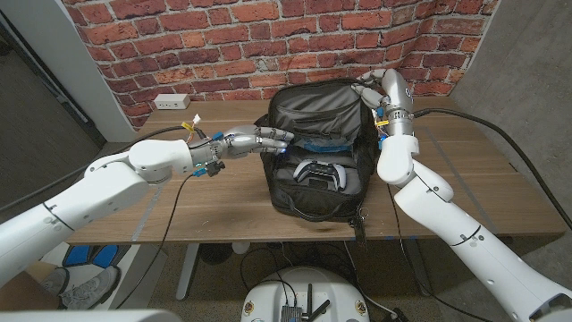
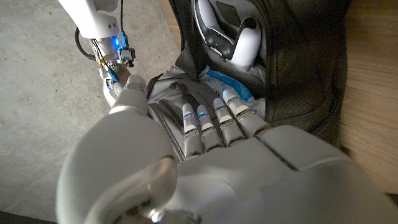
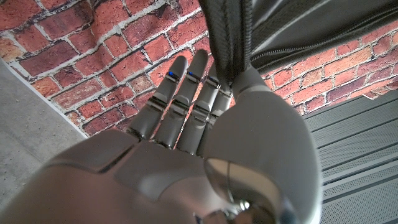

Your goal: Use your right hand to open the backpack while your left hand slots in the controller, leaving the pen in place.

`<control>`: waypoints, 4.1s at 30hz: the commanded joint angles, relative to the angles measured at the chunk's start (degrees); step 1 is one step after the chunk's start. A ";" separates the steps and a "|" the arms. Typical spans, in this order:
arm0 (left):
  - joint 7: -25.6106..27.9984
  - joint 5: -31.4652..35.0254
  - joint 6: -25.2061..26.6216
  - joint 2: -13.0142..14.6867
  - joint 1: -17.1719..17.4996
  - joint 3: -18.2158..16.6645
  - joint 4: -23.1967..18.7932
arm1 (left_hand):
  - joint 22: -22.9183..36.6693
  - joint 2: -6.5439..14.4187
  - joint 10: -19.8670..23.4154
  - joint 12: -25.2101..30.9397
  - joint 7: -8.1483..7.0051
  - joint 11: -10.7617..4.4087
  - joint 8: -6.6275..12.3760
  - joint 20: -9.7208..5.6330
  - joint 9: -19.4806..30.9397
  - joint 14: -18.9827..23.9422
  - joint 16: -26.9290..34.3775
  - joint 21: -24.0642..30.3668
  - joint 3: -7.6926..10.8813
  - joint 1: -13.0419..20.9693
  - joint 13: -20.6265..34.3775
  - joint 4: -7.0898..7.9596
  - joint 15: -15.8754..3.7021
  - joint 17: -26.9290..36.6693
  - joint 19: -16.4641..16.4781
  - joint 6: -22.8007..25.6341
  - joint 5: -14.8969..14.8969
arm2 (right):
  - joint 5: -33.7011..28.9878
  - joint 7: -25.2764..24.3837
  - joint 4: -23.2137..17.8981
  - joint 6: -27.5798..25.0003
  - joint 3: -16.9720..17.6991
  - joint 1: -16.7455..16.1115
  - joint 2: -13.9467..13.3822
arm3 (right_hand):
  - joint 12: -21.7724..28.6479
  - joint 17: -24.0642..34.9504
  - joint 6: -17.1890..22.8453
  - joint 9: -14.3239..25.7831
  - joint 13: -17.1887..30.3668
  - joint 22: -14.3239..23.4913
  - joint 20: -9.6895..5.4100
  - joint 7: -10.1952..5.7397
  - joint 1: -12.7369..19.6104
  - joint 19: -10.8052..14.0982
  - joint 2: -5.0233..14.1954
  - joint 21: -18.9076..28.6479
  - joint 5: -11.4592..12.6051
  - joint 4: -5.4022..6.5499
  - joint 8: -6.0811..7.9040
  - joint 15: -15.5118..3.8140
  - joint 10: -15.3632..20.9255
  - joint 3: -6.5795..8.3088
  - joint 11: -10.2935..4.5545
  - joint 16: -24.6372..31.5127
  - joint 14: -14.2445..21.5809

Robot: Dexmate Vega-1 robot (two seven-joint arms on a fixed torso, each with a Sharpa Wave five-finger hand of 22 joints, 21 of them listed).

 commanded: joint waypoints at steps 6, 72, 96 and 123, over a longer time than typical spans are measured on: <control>1.37 -8.83 1.60 2.97 4.32 -5.29 2.27 | 0.20 0.76 2.58 0.58 0.27 -0.08 0.25 -5.31 0.09 2.41 0.41 0.77 0.50 0.14 0.24 -0.09 -4.80 0.06 2.38 2.00 -0.21 | 2.36 1.60 -0.70 -0.76 -0.39 -0.05 -0.45 | -0.24 0.32 0.51 0.09 0.27 0.11 -7.65 -0.19 1.69 -0.48 2.20 0.48 0.39 0.13 0.41 -4.97 0.74 0.03 -0.87 -0.04 0.08; 10.21 -7.91 6.64 -1.57 4.16 -9.92 6.54 | 0.41 2.47 6.04 -0.22 0.61 0.22 -0.47 -4.05 0.28 5.49 -0.62 0.45 1.87 -0.43 0.42 -0.19 -4.78 0.04 4.01 5.89 -0.40 | 10.30 6.58 -7.87 1.41 4.53 -7.68 -8.85 | -1.65 0.61 -0.51 0.20 0.56 0.13 -7.84 -1.55 0.36 -1.64 2.28 1.05 0.20 0.57 -0.29 -4.87 -0.67 -0.19 -1.18 -1.20 -0.92; 22.28 -1.41 -2.16 -6.64 13.35 -12.50 4.97 | 0.38 2.64 2.69 -1.49 0.02 0.34 -1.51 -4.81 0.29 2.55 -1.11 -0.29 2.03 -1.07 0.36 -0.23 -4.59 -0.01 2.42 4.02 -0.63 | 11.05 9.53 -9.43 8.43 8.56 -14.35 -14.46 | -1.86 0.86 -0.40 0.26 0.60 0.14 -8.01 -1.86 0.32 -1.96 2.41 1.26 0.09 0.36 -0.30 -5.13 -0.38 -0.15 -1.01 -1.43 -1.22; 29.61 6.96 -21.44 -22.34 12.27 -8.28 16.96 | 0.36 3.47 2.38 -1.37 -0.45 -0.29 -1.72 -5.24 0.25 1.88 -0.98 -0.28 2.39 -1.78 0.31 0.05 -4.95 0.05 2.32 2.91 -0.73 | 8.38 10.72 -6.53 17.95 12.06 -20.05 -16.56 | -2.20 1.07 -0.33 0.29 0.69 0.15 -8.01 -1.91 0.16 -2.34 2.33 1.50 0.03 0.23 -0.30 -5.09 -0.39 -0.19 -0.67 -1.77 -1.55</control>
